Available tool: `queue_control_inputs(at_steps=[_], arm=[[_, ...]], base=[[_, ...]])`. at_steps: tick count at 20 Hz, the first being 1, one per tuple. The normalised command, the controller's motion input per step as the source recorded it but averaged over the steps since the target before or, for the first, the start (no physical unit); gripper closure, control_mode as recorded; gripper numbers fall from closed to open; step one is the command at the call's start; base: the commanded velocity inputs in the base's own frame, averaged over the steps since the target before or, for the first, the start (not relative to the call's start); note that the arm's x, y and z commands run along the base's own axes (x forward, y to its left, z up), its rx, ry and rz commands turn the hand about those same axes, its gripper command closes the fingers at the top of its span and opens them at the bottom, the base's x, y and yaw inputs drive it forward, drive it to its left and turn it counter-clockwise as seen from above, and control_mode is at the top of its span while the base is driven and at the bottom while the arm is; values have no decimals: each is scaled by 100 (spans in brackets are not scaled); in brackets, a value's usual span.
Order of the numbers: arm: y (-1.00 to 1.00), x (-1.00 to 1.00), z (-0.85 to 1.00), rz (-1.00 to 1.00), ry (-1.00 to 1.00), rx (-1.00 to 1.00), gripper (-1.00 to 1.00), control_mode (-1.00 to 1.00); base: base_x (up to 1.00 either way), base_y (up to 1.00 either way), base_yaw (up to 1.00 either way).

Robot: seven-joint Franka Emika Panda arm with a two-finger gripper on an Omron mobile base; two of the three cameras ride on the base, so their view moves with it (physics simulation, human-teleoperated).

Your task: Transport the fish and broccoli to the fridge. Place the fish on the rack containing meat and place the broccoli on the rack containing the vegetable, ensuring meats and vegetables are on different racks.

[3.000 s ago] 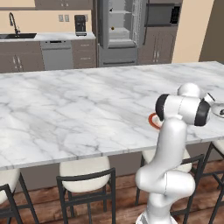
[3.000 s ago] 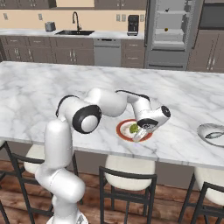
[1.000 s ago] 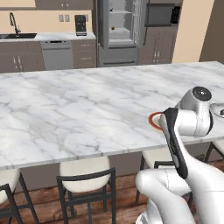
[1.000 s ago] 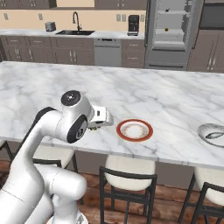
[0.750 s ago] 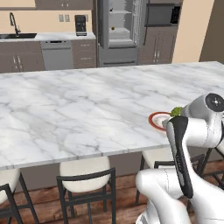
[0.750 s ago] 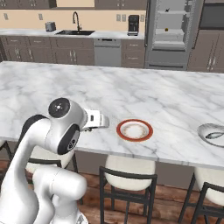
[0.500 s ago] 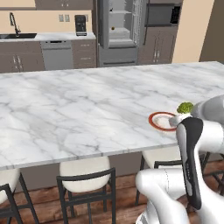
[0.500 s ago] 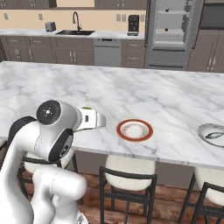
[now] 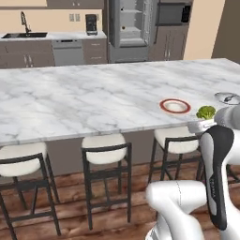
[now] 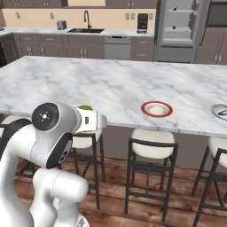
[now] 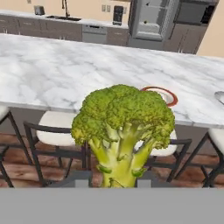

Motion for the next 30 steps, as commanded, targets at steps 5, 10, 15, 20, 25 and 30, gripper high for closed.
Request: queue_control_inputs(at_steps=[5, 10, 15, 20, 25, 30], arm=[[0, 0, 0, 0, 0, 0, 100, 100], [0, 0, 0, 0, 0, 0, 100, 100], [0, 0, 0, 0, 0, 0, 100, 100], [0, 0, 0, 0, 0, 0, 100, 100], [0, 0, 0, 0, 0, 0, 100, 100], [0, 0, 0, 0, 0, 0, 100, 100]], base=[[-96, 100, 0], [-17, 100, 0], [11, 100, 0], [41, 100, 0], [36, 100, 0], [37, 100, 0]])
